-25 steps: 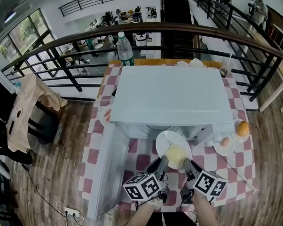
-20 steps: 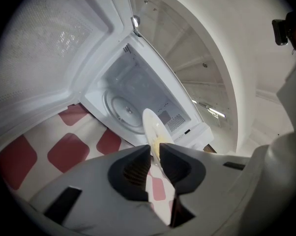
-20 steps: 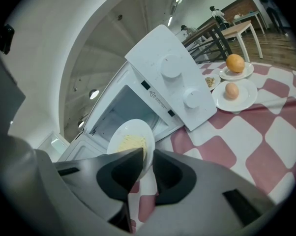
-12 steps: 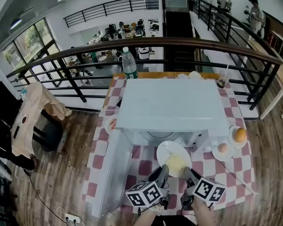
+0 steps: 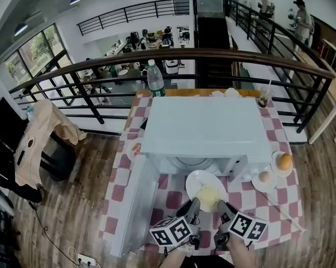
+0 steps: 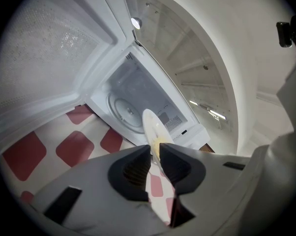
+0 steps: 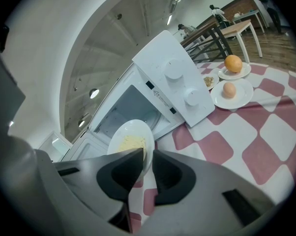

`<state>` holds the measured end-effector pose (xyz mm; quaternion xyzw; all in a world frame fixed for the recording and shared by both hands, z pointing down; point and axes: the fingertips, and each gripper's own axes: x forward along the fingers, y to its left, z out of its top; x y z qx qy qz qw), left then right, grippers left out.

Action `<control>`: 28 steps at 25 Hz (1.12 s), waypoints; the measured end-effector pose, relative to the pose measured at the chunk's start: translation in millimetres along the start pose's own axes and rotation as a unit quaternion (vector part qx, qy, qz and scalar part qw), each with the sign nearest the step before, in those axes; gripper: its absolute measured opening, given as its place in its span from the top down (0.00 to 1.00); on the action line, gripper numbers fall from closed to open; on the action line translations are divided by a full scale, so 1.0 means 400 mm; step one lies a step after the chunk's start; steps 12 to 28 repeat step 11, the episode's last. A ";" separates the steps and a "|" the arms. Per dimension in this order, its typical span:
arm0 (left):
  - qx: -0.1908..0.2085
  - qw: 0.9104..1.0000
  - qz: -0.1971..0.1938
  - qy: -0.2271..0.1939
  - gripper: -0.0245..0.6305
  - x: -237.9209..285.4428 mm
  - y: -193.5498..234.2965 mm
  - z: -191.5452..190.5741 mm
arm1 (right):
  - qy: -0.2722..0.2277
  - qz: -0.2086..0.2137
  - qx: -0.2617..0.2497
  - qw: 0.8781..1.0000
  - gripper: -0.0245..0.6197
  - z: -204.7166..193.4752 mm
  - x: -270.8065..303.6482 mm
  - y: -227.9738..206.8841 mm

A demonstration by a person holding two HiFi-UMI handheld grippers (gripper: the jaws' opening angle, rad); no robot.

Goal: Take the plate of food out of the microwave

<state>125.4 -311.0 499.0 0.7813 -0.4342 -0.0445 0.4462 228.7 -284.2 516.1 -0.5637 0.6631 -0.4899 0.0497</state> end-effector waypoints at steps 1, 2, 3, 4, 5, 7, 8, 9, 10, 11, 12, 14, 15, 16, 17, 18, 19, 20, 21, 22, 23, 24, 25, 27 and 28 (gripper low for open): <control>-0.002 1.000 0.000 0.000 0.86 0.000 0.002 0.000 | 0.001 -0.001 0.000 1.000 0.88 -0.001 0.001 0.000; -0.003 1.000 0.000 0.001 0.86 -0.001 0.004 -0.001 | 0.002 -0.003 0.000 1.000 0.88 -0.002 0.002 0.000; -0.004 1.000 0.001 0.001 0.86 -0.001 0.006 -0.002 | 0.003 -0.004 -0.001 1.000 0.88 -0.002 0.003 0.000; -0.005 1.000 0.001 0.002 0.86 -0.001 0.008 -0.002 | 0.004 -0.004 -0.001 1.000 0.88 -0.003 0.004 0.000; -0.005 1.000 0.001 0.002 0.86 0.000 0.009 -0.002 | 0.004 -0.004 -0.001 1.000 0.88 -0.003 0.005 -0.001; -0.005 1.000 0.001 0.002 0.86 0.003 0.010 -0.002 | 0.004 -0.004 -0.001 1.000 0.88 -0.003 0.007 -0.002; -0.005 1.000 0.002 0.001 0.86 0.004 0.012 -0.002 | 0.005 -0.004 -0.001 1.000 0.88 -0.003 0.009 -0.003; -0.005 1.000 0.002 0.001 0.86 0.005 0.013 -0.002 | 0.005 -0.004 0.000 1.000 0.88 -0.004 0.011 -0.004; -0.005 1.000 0.002 0.001 0.86 0.006 0.015 -0.002 | 0.006 -0.004 0.000 1.000 0.88 -0.005 0.013 -0.005; -0.005 1.000 0.003 0.001 0.86 0.007 0.017 -0.002 | 0.007 -0.004 0.001 1.000 0.88 -0.006 0.015 -0.006; -0.005 1.000 0.003 0.001 0.86 0.007 0.017 -0.002 | 0.007 -0.004 0.001 1.000 0.88 -0.006 0.015 -0.006; -0.005 1.000 0.003 0.001 0.86 0.007 0.017 -0.002 | 0.007 -0.004 0.001 1.000 0.88 -0.006 0.015 -0.006; -0.005 1.000 0.003 0.001 0.86 0.007 0.017 -0.002 | 0.007 -0.004 0.001 1.000 0.88 -0.006 0.015 -0.006; -0.005 1.000 0.003 0.001 0.86 0.007 0.017 -0.002 | 0.007 -0.004 0.001 1.000 0.88 -0.006 0.015 -0.006; -0.005 1.000 0.003 0.001 0.86 0.007 0.017 -0.002 | 0.007 -0.004 0.001 1.000 0.88 -0.006 0.015 -0.006; -0.005 1.000 0.003 0.001 0.86 0.007 0.017 -0.002 | 0.007 -0.004 0.001 1.000 0.88 -0.006 0.015 -0.006; -0.005 1.000 0.003 0.001 0.86 0.007 0.017 -0.002 | 0.007 -0.004 0.001 1.000 0.88 -0.006 0.015 -0.006; -0.005 1.000 0.003 0.001 0.86 0.007 0.017 -0.002 | 0.007 -0.004 0.001 1.000 0.88 -0.006 0.015 -0.006; -0.005 1.000 0.003 0.001 0.86 0.007 0.017 -0.002 | 0.007 -0.004 0.001 1.000 0.88 -0.006 0.015 -0.006; -0.005 1.000 0.003 0.001 0.86 0.007 0.017 -0.002 | 0.007 -0.004 0.001 1.000 0.88 -0.006 0.015 -0.006; -0.005 1.000 0.003 0.001 0.86 0.007 0.017 -0.002 | 0.007 -0.004 0.001 1.000 0.88 -0.006 0.015 -0.006; -0.005 1.000 0.003 0.001 0.86 0.007 0.017 -0.002 | 0.007 -0.004 0.001 1.000 0.88 -0.006 0.015 -0.006; -0.005 1.000 0.003 0.001 0.86 0.007 0.017 -0.002 | 0.007 -0.004 0.001 1.000 0.88 -0.006 0.015 -0.006; -0.005 1.000 0.003 0.001 0.86 0.007 0.017 -0.002 | 0.007 -0.004 0.001 1.000 0.88 -0.006 0.015 -0.006; -0.005 1.000 0.003 0.001 0.86 0.007 0.017 -0.002 | 0.007 -0.004 0.001 1.000 0.88 -0.006 0.015 -0.006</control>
